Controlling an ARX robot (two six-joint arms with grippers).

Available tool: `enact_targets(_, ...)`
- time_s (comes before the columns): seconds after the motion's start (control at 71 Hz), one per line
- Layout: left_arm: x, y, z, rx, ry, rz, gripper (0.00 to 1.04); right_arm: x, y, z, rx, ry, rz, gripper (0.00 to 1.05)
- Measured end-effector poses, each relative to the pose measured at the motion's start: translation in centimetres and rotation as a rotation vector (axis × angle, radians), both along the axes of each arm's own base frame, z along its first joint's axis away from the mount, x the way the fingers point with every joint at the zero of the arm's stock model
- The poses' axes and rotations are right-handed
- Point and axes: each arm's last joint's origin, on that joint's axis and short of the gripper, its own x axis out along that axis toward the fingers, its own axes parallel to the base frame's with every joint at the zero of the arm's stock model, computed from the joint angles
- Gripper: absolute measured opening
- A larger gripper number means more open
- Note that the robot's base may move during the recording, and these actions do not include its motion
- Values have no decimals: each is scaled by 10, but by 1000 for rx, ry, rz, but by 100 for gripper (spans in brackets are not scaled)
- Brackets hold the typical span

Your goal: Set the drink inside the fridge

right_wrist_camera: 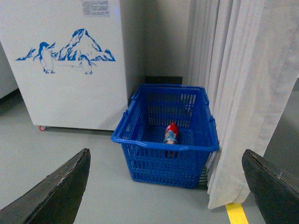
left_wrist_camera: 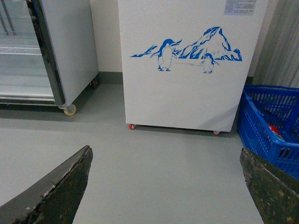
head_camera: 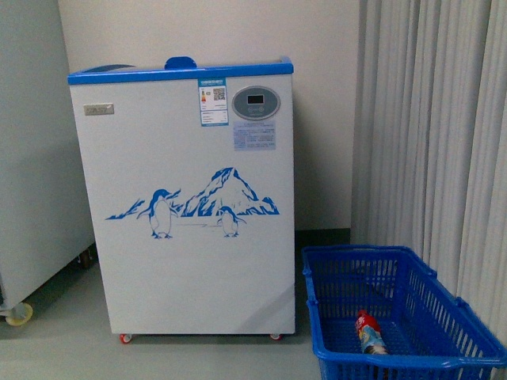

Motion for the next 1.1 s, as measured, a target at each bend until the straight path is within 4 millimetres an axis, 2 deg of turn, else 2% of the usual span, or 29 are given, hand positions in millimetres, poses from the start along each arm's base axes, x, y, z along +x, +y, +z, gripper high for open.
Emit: enact_targets(1.099, 0, 0, 0, 0, 0, 1, 97, 0, 0, 0, 0, 0, 0, 97)
